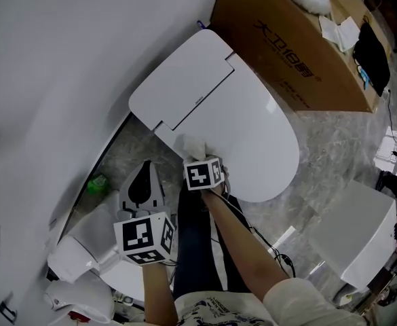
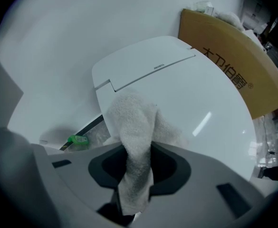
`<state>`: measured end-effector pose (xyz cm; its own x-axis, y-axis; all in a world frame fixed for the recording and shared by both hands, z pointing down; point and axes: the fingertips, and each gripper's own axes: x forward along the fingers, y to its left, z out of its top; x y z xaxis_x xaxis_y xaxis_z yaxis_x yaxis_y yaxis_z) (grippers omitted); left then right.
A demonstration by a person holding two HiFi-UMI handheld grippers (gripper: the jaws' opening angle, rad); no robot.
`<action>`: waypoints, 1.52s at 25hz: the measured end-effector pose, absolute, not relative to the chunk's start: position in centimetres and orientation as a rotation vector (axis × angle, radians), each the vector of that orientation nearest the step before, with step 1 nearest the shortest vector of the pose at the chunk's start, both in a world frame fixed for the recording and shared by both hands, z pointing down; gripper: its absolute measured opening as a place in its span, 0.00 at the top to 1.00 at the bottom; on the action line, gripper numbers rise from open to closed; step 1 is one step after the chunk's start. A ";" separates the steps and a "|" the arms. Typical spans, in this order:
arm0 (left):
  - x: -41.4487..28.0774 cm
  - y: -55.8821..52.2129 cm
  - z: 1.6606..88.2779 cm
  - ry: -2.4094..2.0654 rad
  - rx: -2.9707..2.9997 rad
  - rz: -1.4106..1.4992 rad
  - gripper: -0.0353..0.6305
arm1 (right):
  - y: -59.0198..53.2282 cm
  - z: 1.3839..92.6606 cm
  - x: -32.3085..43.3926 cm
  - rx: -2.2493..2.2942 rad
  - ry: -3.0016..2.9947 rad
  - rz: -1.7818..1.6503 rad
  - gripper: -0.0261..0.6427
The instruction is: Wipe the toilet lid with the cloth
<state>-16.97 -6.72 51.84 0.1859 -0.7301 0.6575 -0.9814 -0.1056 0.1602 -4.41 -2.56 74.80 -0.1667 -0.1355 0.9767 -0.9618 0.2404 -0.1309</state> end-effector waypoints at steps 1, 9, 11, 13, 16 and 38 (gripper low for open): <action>-16.5 -6.8 51.8 -1.589 1.907 0.573 0.93 | -2.2 74.8 -4.0 1.073 -1.531 1.065 0.81; -13.2 -7.4 51.8 -1.513 1.975 0.592 0.93 | 1.0 75.1 -0.3 1.123 -1.479 1.103 0.81; -12.5 -7.5 51.6 -1.501 1.991 0.596 0.93 | 1.7 75.2 0.7 1.139 -1.471 1.108 0.81; -11.8 -7.7 51.5 -1.487 2.008 0.598 0.93 | 2.4 75.2 1.6 1.147 -1.469 1.109 0.81; -11.0 -7.9 51.3 -1.468 2.031 0.605 0.93 | 3.4 75.3 2.7 1.144 -1.469 1.108 0.81; -4.2 -8.1 50.7 -1.332 2.170 0.663 0.93 | 12.5 76.5 16.9 1.306 -1.265 1.187 0.81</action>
<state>-4.18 -8.11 50.73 0.4009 -0.6588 0.6366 -0.9051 -0.3925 0.1637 16.89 12.52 76.50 0.0013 -0.0977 0.9952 -0.9994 -0.0338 -0.0020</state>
